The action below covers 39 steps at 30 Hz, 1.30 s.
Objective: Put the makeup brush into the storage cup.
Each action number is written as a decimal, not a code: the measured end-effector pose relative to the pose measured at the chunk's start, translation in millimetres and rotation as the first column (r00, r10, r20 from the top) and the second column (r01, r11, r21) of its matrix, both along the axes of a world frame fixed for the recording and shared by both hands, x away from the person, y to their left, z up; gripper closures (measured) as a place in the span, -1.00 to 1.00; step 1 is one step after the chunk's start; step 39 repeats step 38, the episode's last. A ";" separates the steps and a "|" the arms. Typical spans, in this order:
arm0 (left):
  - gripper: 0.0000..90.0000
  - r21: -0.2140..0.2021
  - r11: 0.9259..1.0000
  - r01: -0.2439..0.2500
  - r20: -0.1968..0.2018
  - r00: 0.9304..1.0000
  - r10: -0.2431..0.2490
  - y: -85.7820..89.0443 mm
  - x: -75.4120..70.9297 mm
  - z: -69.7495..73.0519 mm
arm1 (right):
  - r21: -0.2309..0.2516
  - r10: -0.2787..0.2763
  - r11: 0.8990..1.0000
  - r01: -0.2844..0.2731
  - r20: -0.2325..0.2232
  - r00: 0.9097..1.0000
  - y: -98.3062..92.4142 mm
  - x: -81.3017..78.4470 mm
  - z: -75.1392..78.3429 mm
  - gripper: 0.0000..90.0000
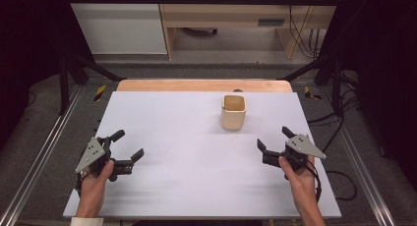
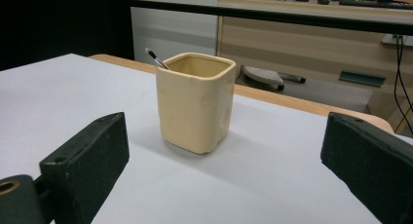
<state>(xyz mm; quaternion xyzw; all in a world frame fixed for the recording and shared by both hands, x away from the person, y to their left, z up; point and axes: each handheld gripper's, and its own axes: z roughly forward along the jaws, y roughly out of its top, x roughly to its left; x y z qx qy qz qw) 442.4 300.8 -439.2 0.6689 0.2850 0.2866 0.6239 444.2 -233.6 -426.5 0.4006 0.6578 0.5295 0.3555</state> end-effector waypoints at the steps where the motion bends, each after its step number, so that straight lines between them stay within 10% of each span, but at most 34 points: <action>1: -0.97 0.000 1.000 -0.001 -0.001 1.000 0.001 0.3 0.1 -0.3 | -0.005 0.003 1.000 -0.003 0.009 1.000 0.6 0.1 -1.8 -0.91; 39: -0.97 0.014 1.000 -0.017 -0.010 1.000 0.017 -1.2 3.9 -10.5 | 0.003 0.050 0.999 -0.050 0.045 0.998 -0.6 1.0 -37.7 -0.92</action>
